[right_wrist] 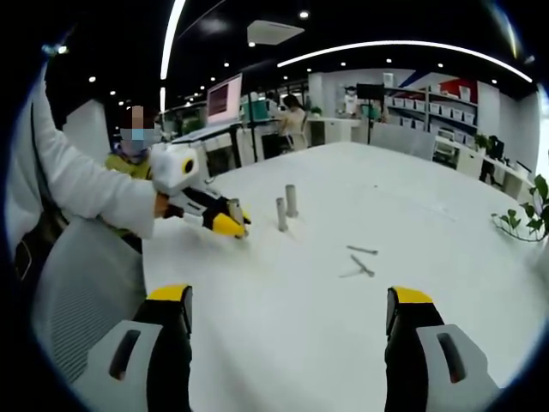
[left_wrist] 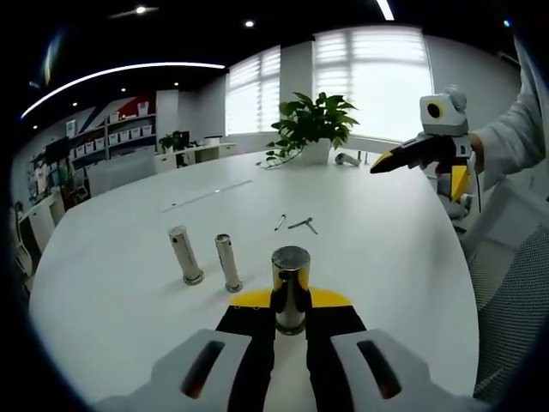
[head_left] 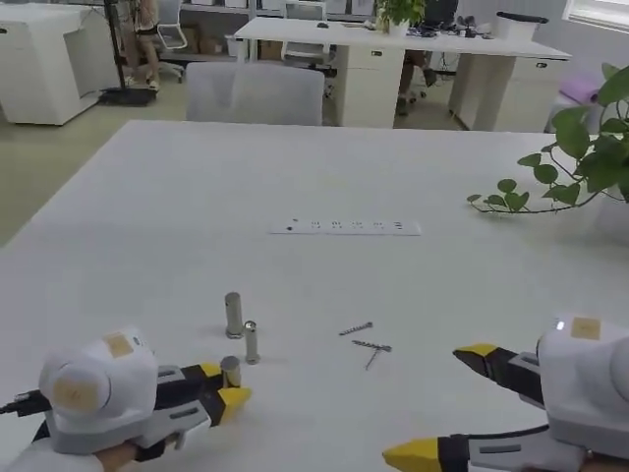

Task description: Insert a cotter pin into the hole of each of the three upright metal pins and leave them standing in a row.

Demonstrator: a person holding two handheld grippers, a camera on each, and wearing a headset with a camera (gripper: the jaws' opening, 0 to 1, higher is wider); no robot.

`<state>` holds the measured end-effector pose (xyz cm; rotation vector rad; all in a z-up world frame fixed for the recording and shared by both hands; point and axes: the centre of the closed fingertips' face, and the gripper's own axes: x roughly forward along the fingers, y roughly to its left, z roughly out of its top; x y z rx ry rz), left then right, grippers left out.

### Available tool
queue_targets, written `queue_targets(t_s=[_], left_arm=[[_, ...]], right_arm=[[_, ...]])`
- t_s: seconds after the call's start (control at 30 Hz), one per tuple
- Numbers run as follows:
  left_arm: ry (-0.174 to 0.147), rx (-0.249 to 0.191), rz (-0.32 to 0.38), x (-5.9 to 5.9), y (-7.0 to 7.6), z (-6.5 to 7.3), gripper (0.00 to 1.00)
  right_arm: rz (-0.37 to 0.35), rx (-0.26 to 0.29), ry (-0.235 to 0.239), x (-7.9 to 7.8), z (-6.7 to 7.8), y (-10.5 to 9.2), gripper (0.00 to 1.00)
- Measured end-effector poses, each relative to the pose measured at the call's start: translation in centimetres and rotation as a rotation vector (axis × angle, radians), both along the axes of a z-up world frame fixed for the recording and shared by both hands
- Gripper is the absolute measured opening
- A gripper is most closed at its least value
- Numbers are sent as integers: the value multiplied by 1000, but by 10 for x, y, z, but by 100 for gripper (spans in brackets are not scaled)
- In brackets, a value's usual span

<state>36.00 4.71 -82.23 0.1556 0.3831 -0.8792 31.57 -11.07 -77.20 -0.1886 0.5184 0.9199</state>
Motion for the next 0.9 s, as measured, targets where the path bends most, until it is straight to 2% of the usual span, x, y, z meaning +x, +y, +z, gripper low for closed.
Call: queue_targets(t_s=[0.37, 0.5, 0.67, 0.9], left_arm=[[7, 1, -79, -20, -30, -5, 10], [9, -11, -105, -26, -37, -7, 10], [14, 12, -132, -31, -44, -15, 10], [17, -3, -143, -32, -48, -18, 10]], right_arm=[[-2, 4, 2, -6, -1, 0, 95], [-6, 4, 2, -7, -1, -2, 95], [-9, 0, 4, -8, -2, -3, 95], [-10, -5, 4, -8, -2, -4, 95]])
